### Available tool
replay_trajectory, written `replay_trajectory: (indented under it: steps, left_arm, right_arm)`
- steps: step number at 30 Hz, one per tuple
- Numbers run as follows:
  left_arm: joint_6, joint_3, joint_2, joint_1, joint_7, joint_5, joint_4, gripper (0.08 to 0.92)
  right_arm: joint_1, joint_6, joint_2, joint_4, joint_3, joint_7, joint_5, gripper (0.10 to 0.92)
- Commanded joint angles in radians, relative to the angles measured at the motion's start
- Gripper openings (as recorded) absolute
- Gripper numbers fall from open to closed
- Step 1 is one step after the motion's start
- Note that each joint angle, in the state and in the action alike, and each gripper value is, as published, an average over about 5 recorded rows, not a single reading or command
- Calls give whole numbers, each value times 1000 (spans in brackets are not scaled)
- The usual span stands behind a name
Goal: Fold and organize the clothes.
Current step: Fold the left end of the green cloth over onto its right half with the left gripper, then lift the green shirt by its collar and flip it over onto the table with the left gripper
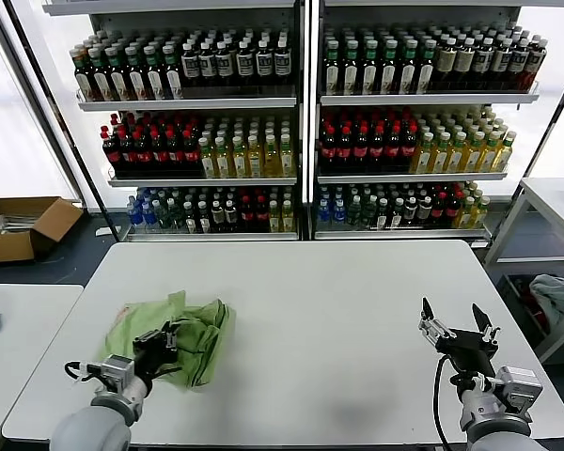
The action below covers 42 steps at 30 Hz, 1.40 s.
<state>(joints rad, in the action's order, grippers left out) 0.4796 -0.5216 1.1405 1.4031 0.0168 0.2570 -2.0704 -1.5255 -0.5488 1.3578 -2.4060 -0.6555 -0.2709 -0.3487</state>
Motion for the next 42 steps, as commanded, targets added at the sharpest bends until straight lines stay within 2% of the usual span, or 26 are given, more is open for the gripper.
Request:
replay_trajectory:
  steps: [1, 10, 17, 21, 25, 32, 35, 37, 39, 42]
  left_arm:
    - [13, 111, 53, -13, 12, -31, -53, 97]
    - [3, 130, 89, -41, 34, -54, 60, 97]
    - [-9, 139, 116, -58, 16, 13, 113, 111]
    - [-40, 143, 130, -58, 7, 50, 147, 208]
    - [-42, 155, 140, -45, -3, 203, 121, 320]
    - [-29, 164, 166, -5, -27, 629, -52, 520]
    - [-54, 139, 173, -20, -62, 769, -140, 606]
    - [-81, 106, 158, -51, -96, 711, -155, 667]
    - [-101, 63, 124, -75, -110, 540, -130, 727]
    - [-119, -25, 54, -74, -82, 223, -52, 794]
  right_arm:
    - [-14, 2, 5, -1, 2, 0, 4, 823]
    - [-17, 5, 10, 4, 19, 1, 15, 823]
    - [-22, 15, 11, 11, 37, 4, 30, 823]
    - [-20, 15, 11, 6, 45, 8, 35, 823]
    - [-20, 18, 8, 9, 50, 11, 42, 823]
    - [-16, 20, 2, 24, 50, 9, 45, 823]
    - [-10, 21, -1, 33, 53, 8, 46, 823]
    - [-6, 21, 0, 37, 58, 8, 47, 823]
    - [-2, 21, 0, 40, 65, 9, 49, 823]
    - [6, 23, 1, 45, 75, 9, 49, 823]
